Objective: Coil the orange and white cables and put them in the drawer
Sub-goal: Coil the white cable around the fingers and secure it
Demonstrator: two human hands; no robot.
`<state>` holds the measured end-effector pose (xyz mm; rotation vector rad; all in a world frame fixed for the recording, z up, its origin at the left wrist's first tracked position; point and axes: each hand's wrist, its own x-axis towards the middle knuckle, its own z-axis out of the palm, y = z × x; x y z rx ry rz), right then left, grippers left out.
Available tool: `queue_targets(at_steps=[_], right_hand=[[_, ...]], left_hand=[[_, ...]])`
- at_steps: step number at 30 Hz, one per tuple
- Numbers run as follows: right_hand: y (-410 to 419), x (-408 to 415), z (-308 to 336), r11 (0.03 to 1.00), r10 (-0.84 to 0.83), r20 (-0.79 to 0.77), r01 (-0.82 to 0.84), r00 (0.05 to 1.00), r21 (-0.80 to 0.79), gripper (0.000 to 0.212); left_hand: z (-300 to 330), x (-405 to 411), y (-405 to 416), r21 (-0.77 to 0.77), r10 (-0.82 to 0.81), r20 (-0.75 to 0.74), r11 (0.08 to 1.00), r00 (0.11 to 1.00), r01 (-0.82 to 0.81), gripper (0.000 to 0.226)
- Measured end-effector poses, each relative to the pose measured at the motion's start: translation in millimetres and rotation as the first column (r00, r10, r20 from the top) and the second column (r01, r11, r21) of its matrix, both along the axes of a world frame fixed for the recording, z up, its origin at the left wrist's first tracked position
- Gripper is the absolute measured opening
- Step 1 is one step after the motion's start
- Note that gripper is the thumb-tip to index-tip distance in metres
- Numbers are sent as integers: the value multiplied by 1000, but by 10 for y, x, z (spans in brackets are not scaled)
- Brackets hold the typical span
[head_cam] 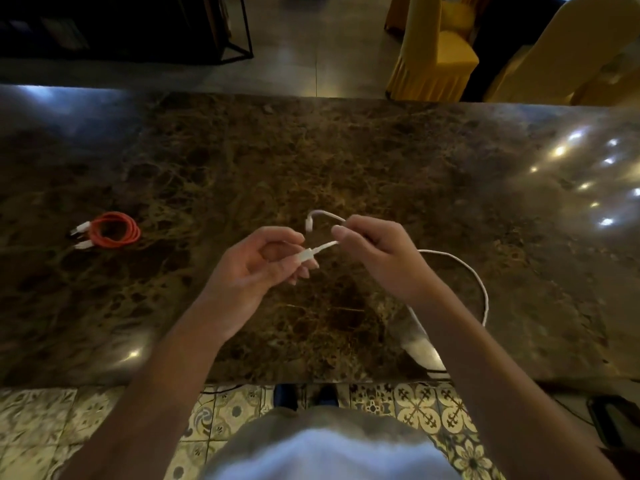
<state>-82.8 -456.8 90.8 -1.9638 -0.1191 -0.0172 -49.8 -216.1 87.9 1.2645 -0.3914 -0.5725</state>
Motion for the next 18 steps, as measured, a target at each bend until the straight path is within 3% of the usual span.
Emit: queue_targets(at_steps=[2, 4, 7, 9, 11, 14, 18], right_hand=[[73, -15, 2, 998, 11, 15, -10, 1000, -68, 18], [177, -10, 22, 993, 45, -8, -45, 999, -109, 17], [359, -7, 56, 991, 33, -39, -37, 999, -131, 17], [407, 40, 54, 990, -66, -58, 58, 996, -130, 13], [340, 157, 3, 938, -232, -84, 201, 969, -281, 17], [195, 351, -43, 711, -398, -116, 226, 910, -666, 43], [272, 439, 19, 502, -437, -29, 217, 899, -837, 67]], left_hand=[[-14, 10, 119, 297, -106, 166, 953, 980, 53, 30], [-28, 38, 158, 522, -242, 269, 850, 932, 71, 31], [-70, 70, 155, 653, -366, 293, 752, 883, 95, 34], [-125, 93, 184, 658, -427, 269, 736, 863, 159, 33], [-149, 107, 243, 594, -453, 226, 765, 863, 246, 32], [-172, 136, 289, 430, -447, 148, 832, 882, 350, 33], [-184, 175, 305, 251, -390, 11, 893, 921, 375, 40]])
